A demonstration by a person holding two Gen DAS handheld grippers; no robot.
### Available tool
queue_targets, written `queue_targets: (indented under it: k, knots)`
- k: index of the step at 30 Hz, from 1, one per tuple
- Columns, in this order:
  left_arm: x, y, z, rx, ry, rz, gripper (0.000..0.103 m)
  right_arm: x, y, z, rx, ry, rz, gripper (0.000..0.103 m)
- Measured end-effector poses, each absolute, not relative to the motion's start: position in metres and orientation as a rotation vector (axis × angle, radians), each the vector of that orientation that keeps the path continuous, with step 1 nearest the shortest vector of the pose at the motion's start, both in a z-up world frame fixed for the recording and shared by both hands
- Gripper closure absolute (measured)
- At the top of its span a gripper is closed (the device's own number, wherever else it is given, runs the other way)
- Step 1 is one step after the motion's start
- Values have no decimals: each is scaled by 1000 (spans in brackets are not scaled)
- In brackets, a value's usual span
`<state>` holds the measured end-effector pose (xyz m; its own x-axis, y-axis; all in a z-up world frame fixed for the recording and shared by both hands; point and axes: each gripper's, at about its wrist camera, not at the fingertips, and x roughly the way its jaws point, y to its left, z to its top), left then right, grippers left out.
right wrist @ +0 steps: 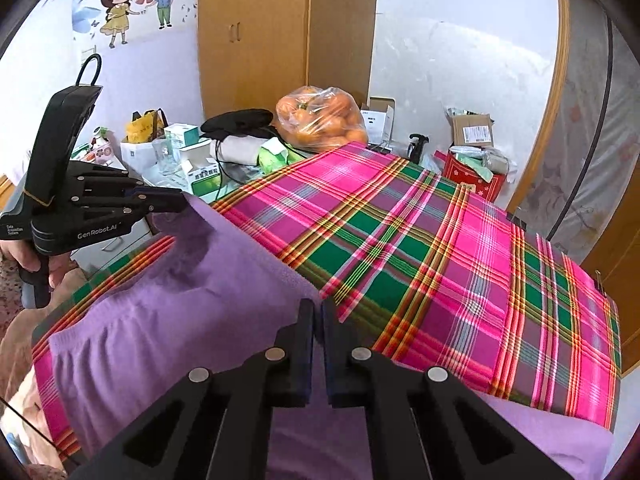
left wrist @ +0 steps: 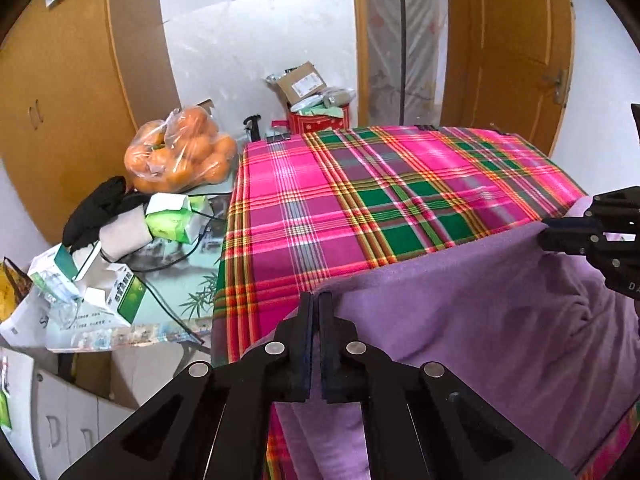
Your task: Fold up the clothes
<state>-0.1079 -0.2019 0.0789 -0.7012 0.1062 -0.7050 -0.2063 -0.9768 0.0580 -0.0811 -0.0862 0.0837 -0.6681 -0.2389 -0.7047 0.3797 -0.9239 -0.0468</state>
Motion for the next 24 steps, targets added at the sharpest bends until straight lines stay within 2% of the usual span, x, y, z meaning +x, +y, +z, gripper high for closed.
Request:
queue_targets:
  k: [24]
  knots:
    - [2,-204,104,-1043,196,2781,101,35,-109,105,957,225,-2581,98]
